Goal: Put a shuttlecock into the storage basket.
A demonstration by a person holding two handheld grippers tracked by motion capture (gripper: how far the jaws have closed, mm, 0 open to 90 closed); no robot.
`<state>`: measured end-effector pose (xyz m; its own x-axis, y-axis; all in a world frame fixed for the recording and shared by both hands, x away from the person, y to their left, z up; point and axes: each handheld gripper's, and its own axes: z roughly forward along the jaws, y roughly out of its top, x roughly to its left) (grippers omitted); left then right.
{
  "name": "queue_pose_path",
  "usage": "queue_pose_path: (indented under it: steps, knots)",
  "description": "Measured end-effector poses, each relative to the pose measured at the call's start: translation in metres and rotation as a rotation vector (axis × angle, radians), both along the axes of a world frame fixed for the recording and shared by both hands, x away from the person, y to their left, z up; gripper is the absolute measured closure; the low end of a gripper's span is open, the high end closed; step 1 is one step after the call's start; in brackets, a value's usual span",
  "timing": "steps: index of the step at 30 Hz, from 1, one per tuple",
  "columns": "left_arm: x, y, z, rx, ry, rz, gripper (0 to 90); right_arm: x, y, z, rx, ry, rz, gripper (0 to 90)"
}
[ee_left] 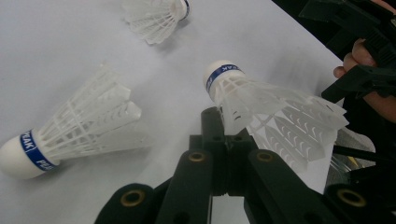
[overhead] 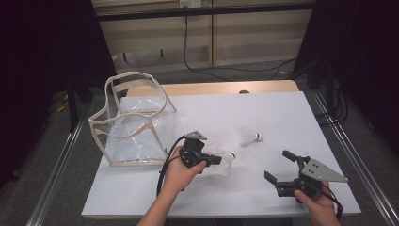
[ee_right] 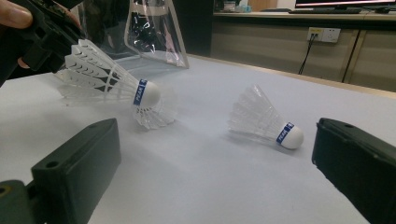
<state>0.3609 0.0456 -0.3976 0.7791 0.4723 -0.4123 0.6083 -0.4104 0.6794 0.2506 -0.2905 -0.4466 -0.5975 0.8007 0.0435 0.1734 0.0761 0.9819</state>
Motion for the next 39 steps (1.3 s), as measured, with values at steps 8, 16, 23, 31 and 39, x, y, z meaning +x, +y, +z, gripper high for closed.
queue_pose_path:
  steps: [8, 16, 23, 31, 39]
  knots:
    - [0.004, 0.006, 0.007, 0.000, 0.007, 0.018, 90.0, 0.000, 0.000, 0.000, 0.002, 0.003, 0.000, 0.8]
    - [0.008, 0.009, 0.014, 0.014, 0.006, 0.022, 90.0, 0.000, 0.000, 0.000, 0.002, 0.002, -0.001, 0.8]
    - [0.012, 0.011, 0.017, 0.015, 0.019, 0.032, 90.0, 0.000, 0.000, 0.000, 0.001, 0.004, -0.001, 0.8]
    - [0.015, 0.013, 0.022, 0.016, 0.020, 0.040, 90.0, 0.000, 0.001, 0.000, 0.002, 0.006, 0.001, 0.8]
    - [0.017, 0.014, 0.026, 0.018, 0.021, 0.039, 90.0, 0.001, 0.001, -0.001, -0.001, 0.004, 0.001, 0.8]
